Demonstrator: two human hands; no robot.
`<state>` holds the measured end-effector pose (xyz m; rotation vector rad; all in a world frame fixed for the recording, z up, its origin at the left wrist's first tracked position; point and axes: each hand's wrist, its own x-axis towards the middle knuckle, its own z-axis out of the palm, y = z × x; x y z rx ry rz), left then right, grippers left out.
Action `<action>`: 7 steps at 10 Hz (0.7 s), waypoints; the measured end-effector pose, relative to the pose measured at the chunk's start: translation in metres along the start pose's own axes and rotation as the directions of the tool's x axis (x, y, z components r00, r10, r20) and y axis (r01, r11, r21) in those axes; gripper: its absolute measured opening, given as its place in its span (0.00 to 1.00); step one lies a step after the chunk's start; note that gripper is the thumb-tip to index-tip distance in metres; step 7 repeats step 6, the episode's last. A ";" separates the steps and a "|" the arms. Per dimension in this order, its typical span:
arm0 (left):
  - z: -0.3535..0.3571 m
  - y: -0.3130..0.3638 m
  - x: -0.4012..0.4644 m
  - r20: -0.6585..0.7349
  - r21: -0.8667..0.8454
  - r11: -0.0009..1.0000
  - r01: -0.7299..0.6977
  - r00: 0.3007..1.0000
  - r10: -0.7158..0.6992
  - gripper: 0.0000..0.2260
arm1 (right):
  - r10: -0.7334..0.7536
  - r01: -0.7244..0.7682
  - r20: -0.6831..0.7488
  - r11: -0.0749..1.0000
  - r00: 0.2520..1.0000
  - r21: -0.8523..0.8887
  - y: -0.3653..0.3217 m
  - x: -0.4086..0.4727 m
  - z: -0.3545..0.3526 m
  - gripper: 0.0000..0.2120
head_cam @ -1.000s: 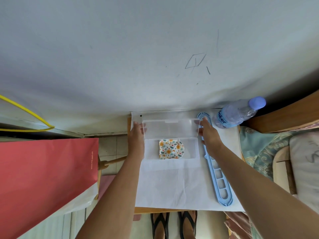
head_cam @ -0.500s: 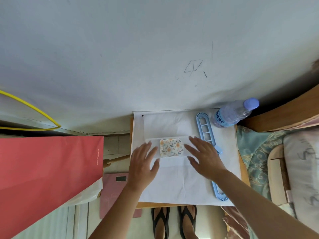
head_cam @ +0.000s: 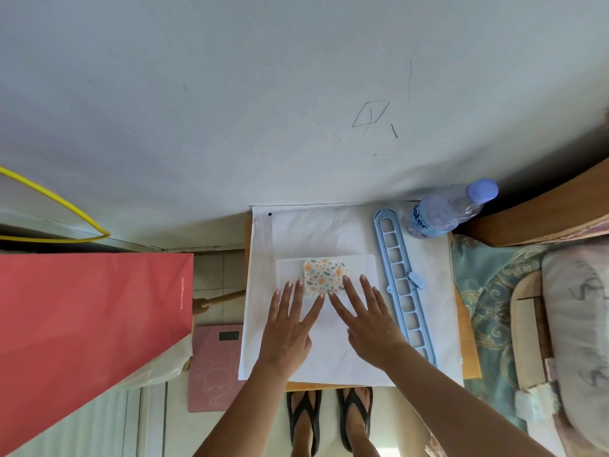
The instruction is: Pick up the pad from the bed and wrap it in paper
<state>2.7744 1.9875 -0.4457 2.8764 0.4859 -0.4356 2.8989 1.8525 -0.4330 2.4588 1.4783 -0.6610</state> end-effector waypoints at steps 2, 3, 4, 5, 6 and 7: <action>0.003 0.000 0.001 0.010 -0.055 0.998 -0.007 1.000 0.008 0.38 | -0.007 0.007 0.028 1.000 1.000 0.028 -0.001 0.004 0.005 0.42; 0.001 0.001 0.003 0.042 -0.070 0.998 0.005 0.999 -0.002 0.38 | -0.041 0.037 0.080 0.998 0.996 0.049 0.003 0.007 0.009 0.40; -0.001 -0.002 0.007 0.157 -0.042 0.999 0.002 0.988 0.004 0.37 | -0.037 0.029 0.131 0.998 0.991 0.064 0.008 0.011 -0.002 0.39; -0.006 -0.003 0.010 0.199 -0.024 1.000 0.002 0.980 0.003 0.37 | -0.040 0.031 0.169 0.998 0.985 0.053 0.010 0.012 -0.011 0.39; -0.023 -0.001 0.009 0.239 -0.046 0.999 0.024 0.971 -0.012 0.35 | -0.044 0.033 0.178 0.997 0.983 0.065 0.012 0.002 -0.025 0.39; -0.023 -0.001 0.009 0.239 -0.046 0.999 0.024 0.971 -0.012 0.35 | -0.044 0.033 0.178 0.997 0.983 0.065 0.012 0.002 -0.025 0.39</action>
